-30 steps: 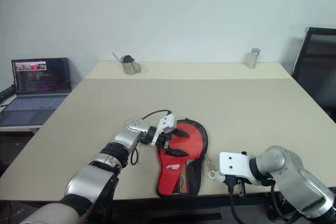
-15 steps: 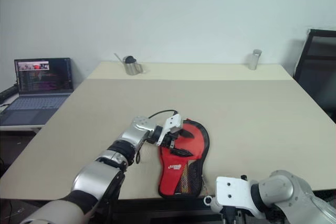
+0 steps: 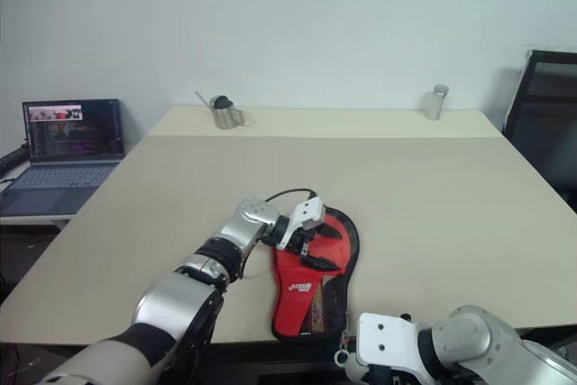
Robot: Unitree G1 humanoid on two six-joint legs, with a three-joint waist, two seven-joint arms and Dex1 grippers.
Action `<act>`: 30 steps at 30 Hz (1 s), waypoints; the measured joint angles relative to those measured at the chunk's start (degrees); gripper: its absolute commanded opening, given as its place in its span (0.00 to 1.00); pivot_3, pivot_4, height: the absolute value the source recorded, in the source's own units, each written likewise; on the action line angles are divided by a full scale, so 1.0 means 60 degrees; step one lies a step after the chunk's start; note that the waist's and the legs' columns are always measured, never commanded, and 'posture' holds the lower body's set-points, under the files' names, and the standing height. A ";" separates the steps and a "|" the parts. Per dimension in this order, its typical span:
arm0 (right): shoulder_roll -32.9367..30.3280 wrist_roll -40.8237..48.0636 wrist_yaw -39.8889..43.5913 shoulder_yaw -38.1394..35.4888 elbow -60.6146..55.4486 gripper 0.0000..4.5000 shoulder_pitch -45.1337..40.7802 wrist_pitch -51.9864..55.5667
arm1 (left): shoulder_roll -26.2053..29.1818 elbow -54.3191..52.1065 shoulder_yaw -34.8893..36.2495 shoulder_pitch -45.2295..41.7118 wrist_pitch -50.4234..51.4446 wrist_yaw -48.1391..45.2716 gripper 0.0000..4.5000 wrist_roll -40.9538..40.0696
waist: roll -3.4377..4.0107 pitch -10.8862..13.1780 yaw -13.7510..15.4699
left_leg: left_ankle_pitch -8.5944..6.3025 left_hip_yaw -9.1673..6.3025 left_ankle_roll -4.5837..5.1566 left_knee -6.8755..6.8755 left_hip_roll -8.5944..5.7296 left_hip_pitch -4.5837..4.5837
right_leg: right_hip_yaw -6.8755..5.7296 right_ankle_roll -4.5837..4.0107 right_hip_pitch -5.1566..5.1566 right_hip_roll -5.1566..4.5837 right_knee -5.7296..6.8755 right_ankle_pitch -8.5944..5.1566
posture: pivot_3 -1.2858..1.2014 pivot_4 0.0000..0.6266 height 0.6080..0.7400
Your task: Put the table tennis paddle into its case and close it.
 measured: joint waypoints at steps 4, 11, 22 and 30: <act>-0.0076 0.0803 -0.0296 0.0063 0.0002 0.05 -0.0378 0.0024 | 0.0021 0.0000 0.0001 0.0002 -0.0026 -0.0004 1.00 0.0019 | -0.0002 0.0001 -0.0005 | -0.0001 -0.0004 -0.0001 -0.0002 0.0003 0.0000 | 0.0001 -0.0001 0.0000 0.0000 -0.0001 -0.0001 | 0.52 0.24 1.00; -0.0040 0.1328 -0.0861 0.0307 0.0000 0.05 -0.0694 0.0157 | 0.0143 -0.0064 0.0018 0.0095 -0.0048 -0.0010 1.00 0.0018 | -0.0004 0.0001 -0.0033 | -0.0002 -0.0002 -0.0003 -0.0003 0.0010 0.0002 | 0.0004 -0.0002 -0.0002 -0.0005 -0.0001 -0.0002 | 0.52 0.24 1.00; 0.1050 0.1464 -0.0948 0.0081 0.0458 0.84 -0.1670 0.0178 | 0.0660 -0.0906 0.0065 0.0785 -0.0062 -0.0041 1.00 -0.0243 | -0.0038 -0.0025 -0.0258 | -0.0004 -0.0002 -0.0006 -0.0011 0.0035 0.0022 | 0.0013 -0.0042 0.0000 -0.0013 0.0007 -0.0025 | 0.52 0.24 1.00; 0.2149 0.1463 -0.1181 -0.1582 0.2325 0.84 -0.2235 -0.0490 | 0.0887 -0.1624 0.0074 0.1236 0.0119 0.0006 1.00 -0.0466 | -0.0048 -0.0032 -0.0268 | -0.0006 0.0004 -0.0009 -0.0015 0.0037 0.0024 | 0.0014 -0.0041 -0.0002 -0.0010 0.0008 -0.0024 | 0.52 0.24 1.00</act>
